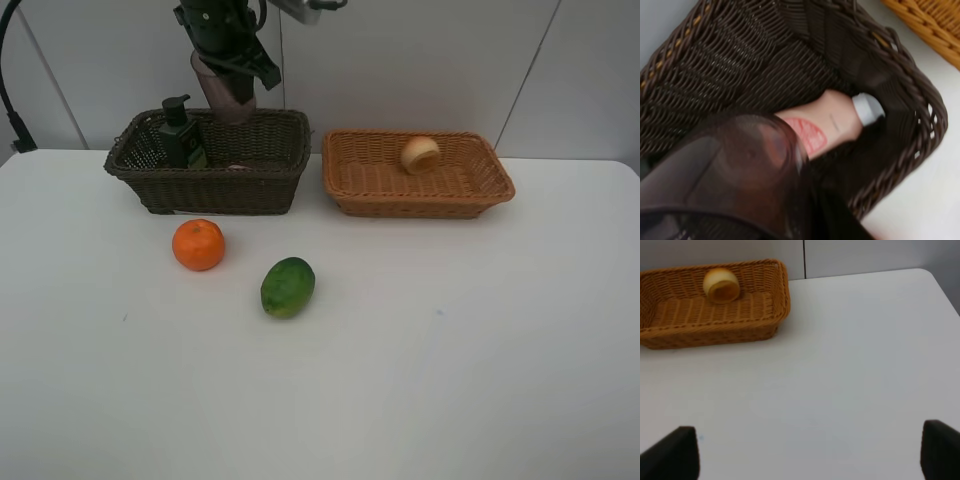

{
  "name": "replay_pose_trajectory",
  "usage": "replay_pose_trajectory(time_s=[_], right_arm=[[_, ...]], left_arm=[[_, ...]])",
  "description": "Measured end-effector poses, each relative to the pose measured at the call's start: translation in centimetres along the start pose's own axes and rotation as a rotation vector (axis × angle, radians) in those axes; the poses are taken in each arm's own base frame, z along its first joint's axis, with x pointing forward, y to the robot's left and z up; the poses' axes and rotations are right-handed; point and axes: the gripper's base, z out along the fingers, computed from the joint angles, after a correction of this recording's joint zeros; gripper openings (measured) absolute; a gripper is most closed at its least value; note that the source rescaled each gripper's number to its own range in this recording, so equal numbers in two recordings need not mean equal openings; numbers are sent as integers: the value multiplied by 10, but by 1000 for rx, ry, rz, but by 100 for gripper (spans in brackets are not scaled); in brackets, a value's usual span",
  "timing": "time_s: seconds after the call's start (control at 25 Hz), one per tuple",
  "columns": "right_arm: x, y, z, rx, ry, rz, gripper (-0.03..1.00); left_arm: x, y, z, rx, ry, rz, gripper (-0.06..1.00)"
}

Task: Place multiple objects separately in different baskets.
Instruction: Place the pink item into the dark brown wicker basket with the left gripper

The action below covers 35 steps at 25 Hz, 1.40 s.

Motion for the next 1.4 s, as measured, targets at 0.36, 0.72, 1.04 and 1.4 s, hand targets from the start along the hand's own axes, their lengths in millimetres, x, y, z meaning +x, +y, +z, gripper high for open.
replay_pose_trajectory(time_s=[0.36, 0.72, 1.04, 1.4], right_arm=[[0, 0, 0, 0, 0, 0, 95], [0, 0, 0, 0, 0, 0, 95], [0, 0, 0, 0, 0, 0, 95], [0, 0, 0, 0, 0, 0, 95]], left_arm=[[2, 9, 53, 53, -3, -70, 0], [2, 16, 72, 76, -44, -118, 0], [1, 14, 83, 91, -51, -123, 0], [-1, 14, 83, 87, -77, -125, 56]])
